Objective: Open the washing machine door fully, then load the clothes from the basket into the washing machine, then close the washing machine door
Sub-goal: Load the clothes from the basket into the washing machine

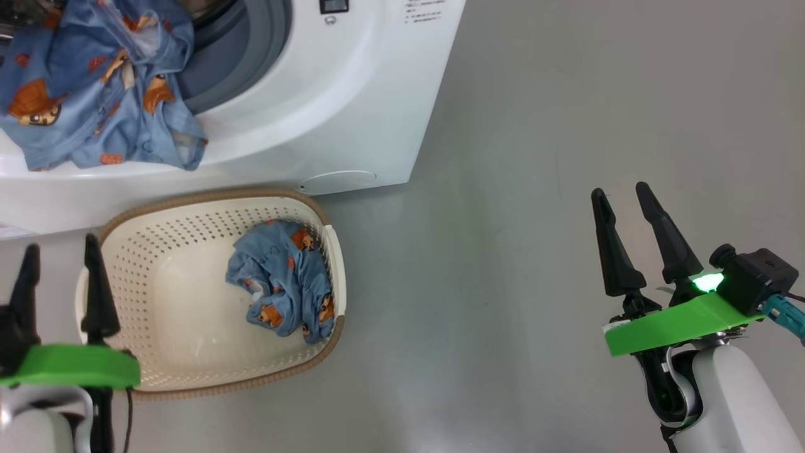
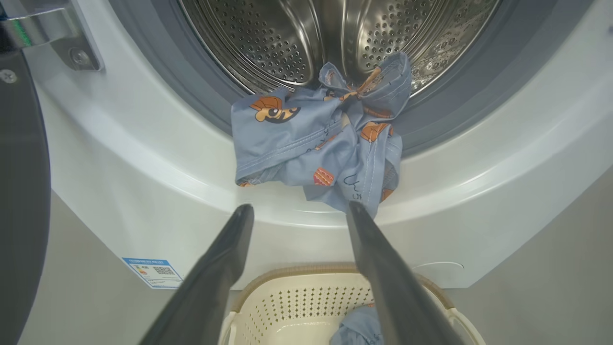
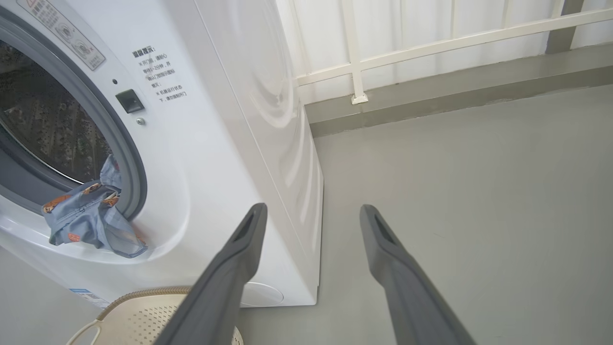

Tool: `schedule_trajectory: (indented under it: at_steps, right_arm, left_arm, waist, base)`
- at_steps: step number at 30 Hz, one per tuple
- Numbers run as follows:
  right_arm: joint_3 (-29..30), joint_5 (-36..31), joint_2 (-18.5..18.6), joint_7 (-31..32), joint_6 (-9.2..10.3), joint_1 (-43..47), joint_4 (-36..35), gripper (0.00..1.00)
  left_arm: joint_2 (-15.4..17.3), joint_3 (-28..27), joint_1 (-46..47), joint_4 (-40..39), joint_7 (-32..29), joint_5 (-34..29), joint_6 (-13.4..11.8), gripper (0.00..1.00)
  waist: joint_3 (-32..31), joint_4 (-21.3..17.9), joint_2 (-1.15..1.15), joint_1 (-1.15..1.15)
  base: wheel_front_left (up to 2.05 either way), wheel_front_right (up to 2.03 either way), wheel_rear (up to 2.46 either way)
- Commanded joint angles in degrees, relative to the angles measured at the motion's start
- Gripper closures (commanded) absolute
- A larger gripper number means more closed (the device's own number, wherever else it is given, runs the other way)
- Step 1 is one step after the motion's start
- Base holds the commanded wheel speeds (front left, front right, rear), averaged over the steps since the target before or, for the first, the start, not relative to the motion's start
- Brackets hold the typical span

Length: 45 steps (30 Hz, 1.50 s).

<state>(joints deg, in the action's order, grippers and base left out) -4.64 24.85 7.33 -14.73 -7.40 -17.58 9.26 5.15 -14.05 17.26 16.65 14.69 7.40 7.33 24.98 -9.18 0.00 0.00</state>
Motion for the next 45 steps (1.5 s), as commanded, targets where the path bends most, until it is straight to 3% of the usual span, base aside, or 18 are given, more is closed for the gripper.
schedule_trajectory:
  at_steps: [1,12,20,30,42,45]
  right_arm:
    - [-0.90,-0.39,0.41,-0.27,-0.09,0.82,-1.48,0.00]
    - [-1.09,-0.36,0.43,-0.27,-0.09,0.31,-1.38,0.00]
    - [-1.22,-0.33,0.09,-0.27,-0.09,0.17,-1.51,0.00]
    - [-1.76,-0.37,-0.99,-0.27,-0.09,-1.03,-1.83,0.00]
    - [-2.29,-0.13,-2.22,-0.27,-0.09,-2.48,-2.37,0.00]
    - [-2.58,-0.08,-2.56,-0.27,-0.09,-3.09,-2.55,0.00]
  left_arm:
    - [0.87,-1.90,-1.98,-2.67,0.30,0.12,0.14,0.00]
    - [-0.40,-2.35,-4.87,-5.90,0.30,0.25,0.15,0.00]
    - [0.00,-0.93,-3.01,-3.73,0.30,1.05,0.15,0.00]
    - [2.55,2.22,7.03,5.81,0.30,3.20,0.15,0.00]
    - [6.06,2.01,19.77,18.37,0.30,4.49,0.15,0.00]
    - [8.15,3.41,23.67,22.73,0.30,5.09,0.15,0.00]
  waist:
    - [0.24,0.23,0.00,0.00]
    - [0.80,0.35,0.00,0.00]
    - [1.42,0.04,0.00,0.00]
    - [4.14,-0.84,0.00,0.00]
    - [7.18,-3.61,0.00,0.00]
    - [8.39,-4.63,0.00,0.00]
  base:
    - [0.00,0.00,0.00]
    - [0.00,0.00,0.00]
    - [0.00,0.00,0.00]
    - [0.00,0.00,0.00]
    - [0.00,0.00,0.00]
    - [0.00,0.00,0.00]
